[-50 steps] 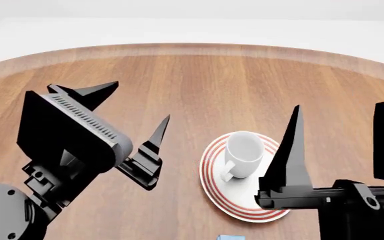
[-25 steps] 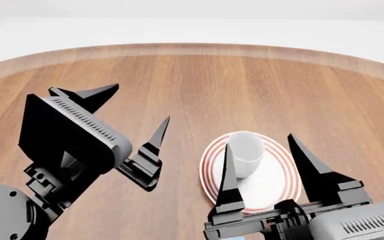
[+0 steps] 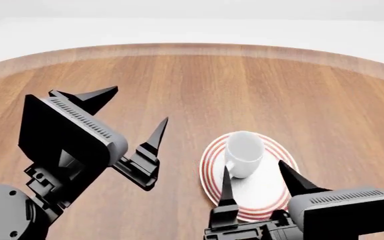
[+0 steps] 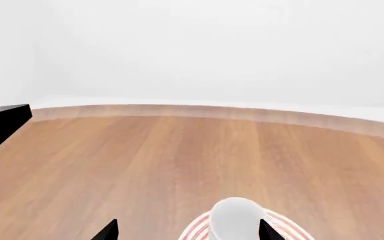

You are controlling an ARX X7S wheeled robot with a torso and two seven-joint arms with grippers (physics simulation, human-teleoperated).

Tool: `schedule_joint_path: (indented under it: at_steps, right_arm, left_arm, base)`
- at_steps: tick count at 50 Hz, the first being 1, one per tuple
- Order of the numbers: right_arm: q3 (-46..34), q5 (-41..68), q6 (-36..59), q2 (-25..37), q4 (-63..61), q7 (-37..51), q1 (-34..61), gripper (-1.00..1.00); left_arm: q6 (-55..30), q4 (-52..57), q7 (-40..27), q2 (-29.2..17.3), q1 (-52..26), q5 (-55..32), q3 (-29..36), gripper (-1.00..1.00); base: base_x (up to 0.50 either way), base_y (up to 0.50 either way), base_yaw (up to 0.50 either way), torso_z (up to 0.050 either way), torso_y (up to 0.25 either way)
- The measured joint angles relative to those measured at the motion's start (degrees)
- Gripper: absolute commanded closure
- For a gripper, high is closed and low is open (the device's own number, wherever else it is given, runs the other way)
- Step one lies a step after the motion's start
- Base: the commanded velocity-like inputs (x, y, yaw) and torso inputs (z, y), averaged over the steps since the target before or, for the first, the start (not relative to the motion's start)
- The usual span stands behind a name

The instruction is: Pick up the white mug and put it on the plate, and put the chocolate pudding to the right of the plate.

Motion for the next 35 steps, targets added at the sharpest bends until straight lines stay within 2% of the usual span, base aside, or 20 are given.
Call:
schedule_joint_path:
  at_steps: [16,35]
  right_arm:
    - [9.5,12.7,4.0,-2.6,0.0,0.0,-8.0,-1.0]
    - [25.5,22.3,15.0,-8.1,0.0,0.0,-20.5,-1.0]
  left_arm:
    - [0.5,-0.3,0.2,0.0,0.2,-0.8,-0.4,-1.0]
    - [1.2,-0.7,0.3,0.0,0.7,-1.1,-0.6,-1.0]
  base:
    - [0.0,0.0,0.0,0.0,0.0]
    - [0.0,0.0,0.0,0.0,0.0]
